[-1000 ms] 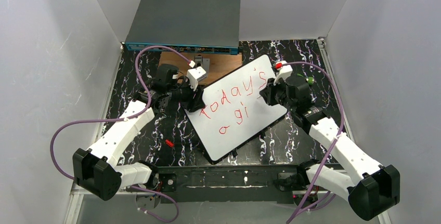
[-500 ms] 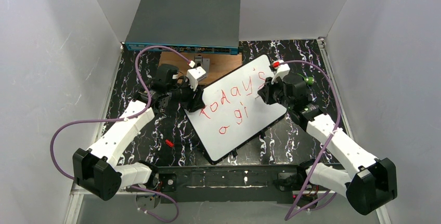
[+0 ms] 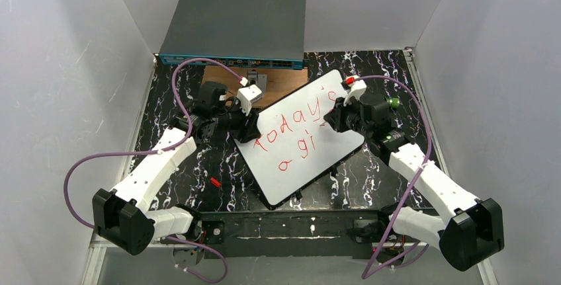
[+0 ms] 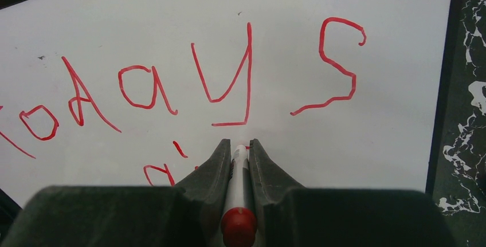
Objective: Write a sentence on the whiteboard
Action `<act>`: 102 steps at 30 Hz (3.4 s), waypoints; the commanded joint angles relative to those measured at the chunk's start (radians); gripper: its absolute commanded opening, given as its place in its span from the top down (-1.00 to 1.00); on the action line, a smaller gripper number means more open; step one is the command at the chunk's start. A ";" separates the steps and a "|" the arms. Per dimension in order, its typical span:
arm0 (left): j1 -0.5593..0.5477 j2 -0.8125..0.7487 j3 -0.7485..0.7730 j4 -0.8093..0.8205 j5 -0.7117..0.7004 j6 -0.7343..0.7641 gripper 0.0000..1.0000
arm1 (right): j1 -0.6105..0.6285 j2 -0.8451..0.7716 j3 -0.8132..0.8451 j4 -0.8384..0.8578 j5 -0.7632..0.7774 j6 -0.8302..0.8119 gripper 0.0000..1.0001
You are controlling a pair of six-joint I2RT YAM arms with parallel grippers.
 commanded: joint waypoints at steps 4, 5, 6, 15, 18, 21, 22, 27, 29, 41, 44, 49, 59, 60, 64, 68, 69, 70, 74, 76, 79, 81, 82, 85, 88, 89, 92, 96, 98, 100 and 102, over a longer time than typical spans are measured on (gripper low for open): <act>-0.021 -0.010 0.008 -0.026 0.045 0.095 1.00 | 0.000 0.007 0.008 0.059 -0.052 0.031 0.97; -0.021 -0.009 0.008 -0.026 0.045 0.095 1.00 | 0.000 0.007 0.003 0.060 -0.054 0.033 0.97; -0.021 -0.008 0.009 -0.025 0.045 0.096 1.00 | 0.000 0.006 -0.003 0.059 -0.055 0.035 0.97; -0.021 -0.003 0.014 -0.026 0.045 0.095 1.00 | 0.001 -0.032 -0.080 0.041 -0.047 0.035 0.97; -0.021 -0.003 0.014 -0.026 0.045 0.095 1.00 | 0.000 -0.048 -0.104 0.031 -0.045 0.036 0.97; -0.021 -0.002 0.012 -0.026 0.047 0.095 1.00 | 0.000 -0.063 -0.124 0.029 -0.037 0.036 0.97; -0.021 -0.001 0.012 -0.026 0.046 0.094 1.00 | 0.000 -0.066 -0.128 0.026 -0.033 0.035 0.97; -0.021 0.004 0.017 -0.026 0.048 0.094 1.00 | 0.000 -0.073 -0.139 0.009 -0.023 0.023 0.97; -0.021 0.004 0.018 -0.026 0.047 0.095 1.00 | 0.000 -0.076 -0.148 0.006 -0.030 0.014 0.97; -0.021 0.003 0.015 -0.029 0.046 0.096 1.00 | 0.000 -0.120 -0.207 -0.009 -0.031 0.014 0.97; -0.021 0.003 0.015 -0.029 0.048 0.095 1.00 | 0.000 -0.130 -0.224 -0.009 -0.036 0.019 0.97; -0.021 0.003 0.014 -0.027 0.051 0.095 1.00 | 0.001 -0.143 -0.244 -0.005 -0.040 0.031 0.97; -0.021 0.003 0.014 -0.027 0.051 0.095 1.00 | 0.002 -0.134 -0.257 0.004 -0.062 0.051 0.97; -0.021 0.003 0.014 -0.027 0.050 0.094 1.00 | 0.002 -0.134 -0.259 0.006 -0.062 0.052 0.97; -0.021 0.006 0.016 -0.026 0.051 0.094 1.00 | 0.006 -0.133 -0.260 0.011 -0.068 0.056 0.97; -0.021 0.007 0.015 -0.026 0.053 0.095 1.00 | 0.010 -0.131 -0.261 0.013 -0.072 0.057 0.97; -0.021 0.005 0.013 -0.026 0.052 0.094 1.00 | 0.011 -0.131 -0.260 0.014 -0.074 0.059 0.97; -0.021 0.005 0.013 -0.026 0.053 0.094 1.00 | 0.013 -0.131 -0.260 0.014 -0.074 0.060 0.97; -0.021 0.006 0.015 -0.024 0.051 0.093 1.00 | 0.018 -0.131 -0.261 0.019 -0.075 0.069 0.97; -0.021 0.009 0.016 -0.024 0.052 0.093 1.00 | 0.019 -0.129 -0.259 0.022 -0.078 0.071 0.97; -0.021 0.010 0.018 -0.023 0.052 0.093 1.00 | 0.022 -0.124 -0.251 0.027 -0.084 0.073 0.97; -0.021 0.011 0.019 -0.022 0.053 0.092 1.00 | 0.024 -0.121 -0.247 0.030 -0.085 0.073 0.97; -0.021 0.011 0.020 -0.021 0.053 0.092 1.00 | 0.026 -0.121 -0.246 0.032 -0.086 0.073 0.97; -0.021 0.010 0.020 -0.021 0.053 0.092 1.00 | 0.027 -0.117 -0.239 0.038 -0.090 0.075 0.97; -0.020 0.009 0.019 -0.021 0.052 0.092 1.00 | 0.030 -0.113 -0.232 0.044 -0.094 0.079 0.97; -0.021 0.008 0.019 -0.021 0.053 0.092 1.00 | 0.030 -0.113 -0.229 0.045 -0.094 0.081 0.97; -0.021 0.009 0.017 -0.021 0.053 0.092 1.00 | 0.030 -0.110 -0.222 0.055 -0.100 0.090 0.97; -0.021 0.007 0.017 -0.021 0.053 0.092 1.00 | 0.031 -0.111 -0.208 0.055 -0.097 0.090 0.97; -0.021 0.006 0.015 -0.021 0.050 0.093 1.00 | 0.030 -0.115 -0.201 0.054 -0.096 0.094 0.97; -0.021 0.007 0.016 -0.021 0.051 0.092 1.00 | 0.030 -0.121 -0.194 0.058 -0.103 0.095 0.97; -0.021 0.008 0.015 -0.021 0.053 0.092 1.00 | 0.030 -0.126 -0.189 0.058 -0.107 0.101 0.97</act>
